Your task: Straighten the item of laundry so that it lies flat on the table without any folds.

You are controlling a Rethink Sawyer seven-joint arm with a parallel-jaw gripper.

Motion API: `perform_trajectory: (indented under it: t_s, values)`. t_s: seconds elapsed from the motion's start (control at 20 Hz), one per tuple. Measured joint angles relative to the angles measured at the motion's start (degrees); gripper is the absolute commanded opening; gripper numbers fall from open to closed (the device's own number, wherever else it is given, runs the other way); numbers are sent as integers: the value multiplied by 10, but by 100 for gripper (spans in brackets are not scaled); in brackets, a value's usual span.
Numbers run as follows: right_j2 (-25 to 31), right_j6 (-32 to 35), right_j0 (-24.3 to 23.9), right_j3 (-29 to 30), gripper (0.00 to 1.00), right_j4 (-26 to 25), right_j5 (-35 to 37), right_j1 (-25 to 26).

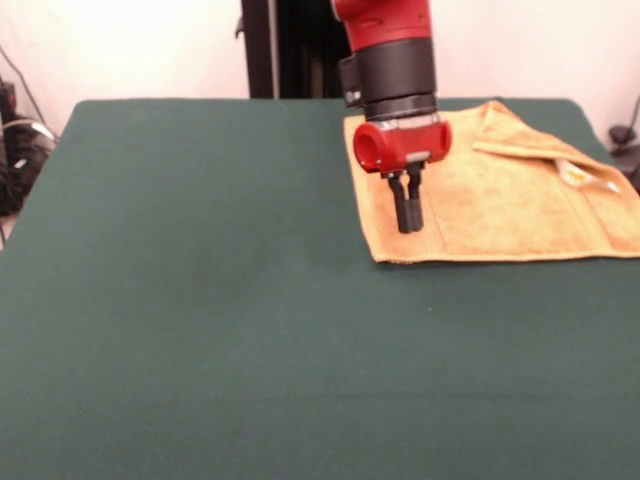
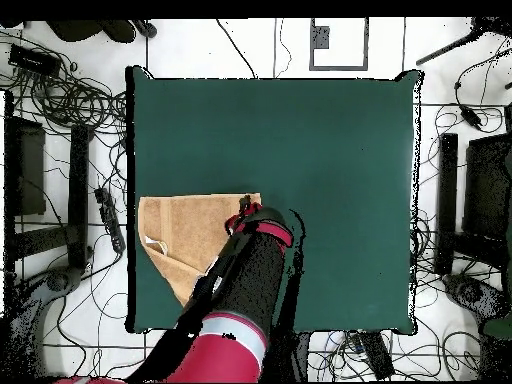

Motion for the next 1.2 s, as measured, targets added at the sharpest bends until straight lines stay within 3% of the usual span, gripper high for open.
perform_trajectory:
  t_s: [0.1,0.3,0.45,0.7,1.0,1.2]
  values:
    - [0,0,2,0,0,-15,0,0]
    - [3,0,14,-1,0,-86,10,5]
    - [6,0,34,-2,0,-167,30,12]
    - [6,17,71,-6,0,-250,55,32]
    - [11,42,70,-13,0,-244,66,35]
    - [18,42,35,-13,0,-176,50,32]
